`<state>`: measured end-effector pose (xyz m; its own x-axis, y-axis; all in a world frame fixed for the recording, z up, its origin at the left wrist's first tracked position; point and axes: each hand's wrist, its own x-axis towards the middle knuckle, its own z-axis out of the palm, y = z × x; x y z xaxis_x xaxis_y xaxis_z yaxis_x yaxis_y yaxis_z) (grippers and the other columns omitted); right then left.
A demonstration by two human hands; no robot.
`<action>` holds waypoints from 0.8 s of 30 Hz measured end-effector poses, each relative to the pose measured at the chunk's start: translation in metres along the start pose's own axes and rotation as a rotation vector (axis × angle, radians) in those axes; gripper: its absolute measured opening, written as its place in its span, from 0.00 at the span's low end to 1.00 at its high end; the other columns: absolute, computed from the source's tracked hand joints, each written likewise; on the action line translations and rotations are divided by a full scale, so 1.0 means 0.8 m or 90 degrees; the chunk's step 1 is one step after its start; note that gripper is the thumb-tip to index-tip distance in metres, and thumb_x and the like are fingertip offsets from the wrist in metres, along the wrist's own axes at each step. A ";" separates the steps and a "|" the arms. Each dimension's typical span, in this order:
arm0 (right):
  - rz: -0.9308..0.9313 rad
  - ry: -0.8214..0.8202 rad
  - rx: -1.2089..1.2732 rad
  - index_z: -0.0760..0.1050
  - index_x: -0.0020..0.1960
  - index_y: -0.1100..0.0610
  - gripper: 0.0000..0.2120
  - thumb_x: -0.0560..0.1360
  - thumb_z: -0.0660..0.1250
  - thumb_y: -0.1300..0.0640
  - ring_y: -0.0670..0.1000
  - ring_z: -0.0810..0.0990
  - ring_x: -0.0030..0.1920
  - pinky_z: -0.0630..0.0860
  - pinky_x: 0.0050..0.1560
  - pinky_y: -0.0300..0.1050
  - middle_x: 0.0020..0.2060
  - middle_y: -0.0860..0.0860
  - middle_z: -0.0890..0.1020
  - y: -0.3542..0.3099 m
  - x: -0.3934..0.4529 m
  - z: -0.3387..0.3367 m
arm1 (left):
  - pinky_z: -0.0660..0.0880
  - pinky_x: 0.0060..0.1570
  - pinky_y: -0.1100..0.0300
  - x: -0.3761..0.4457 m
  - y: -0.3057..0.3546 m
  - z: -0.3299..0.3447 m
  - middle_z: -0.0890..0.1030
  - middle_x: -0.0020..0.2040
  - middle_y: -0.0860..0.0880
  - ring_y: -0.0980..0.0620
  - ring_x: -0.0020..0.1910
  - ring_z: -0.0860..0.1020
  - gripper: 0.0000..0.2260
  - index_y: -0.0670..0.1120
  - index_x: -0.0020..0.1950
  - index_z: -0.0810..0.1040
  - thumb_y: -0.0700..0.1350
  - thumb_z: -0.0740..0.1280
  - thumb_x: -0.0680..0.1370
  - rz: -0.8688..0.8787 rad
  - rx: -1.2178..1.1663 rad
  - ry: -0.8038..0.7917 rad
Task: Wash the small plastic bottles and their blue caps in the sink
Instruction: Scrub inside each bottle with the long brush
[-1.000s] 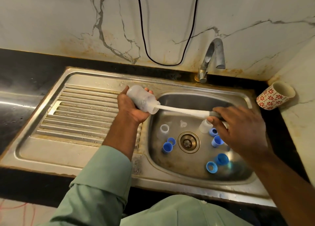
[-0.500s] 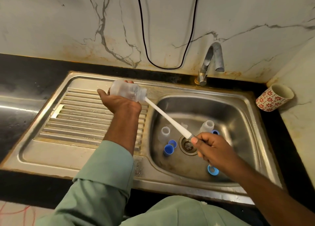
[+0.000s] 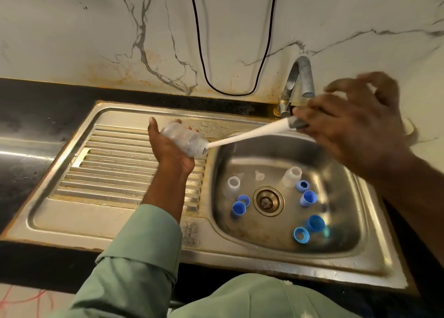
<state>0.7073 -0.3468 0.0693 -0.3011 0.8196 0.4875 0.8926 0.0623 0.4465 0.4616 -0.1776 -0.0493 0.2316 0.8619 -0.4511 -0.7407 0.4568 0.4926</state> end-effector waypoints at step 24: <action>0.470 -0.472 0.699 0.72 0.51 0.45 0.11 0.73 0.72 0.49 0.43 0.75 0.29 0.76 0.29 0.43 0.37 0.47 0.78 -0.108 -0.060 0.041 | 0.75 0.58 0.49 0.005 0.012 0.023 0.77 0.62 0.45 0.45 0.57 0.78 0.24 0.45 0.67 0.73 0.58 0.67 0.77 0.205 -0.030 0.421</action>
<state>0.6561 -0.3727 -0.0173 0.2448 0.9280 -0.2809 0.6642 -0.3715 -0.6487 0.4671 -0.1656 -0.0332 -0.4195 0.6317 -0.6519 -0.7376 0.1814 0.6504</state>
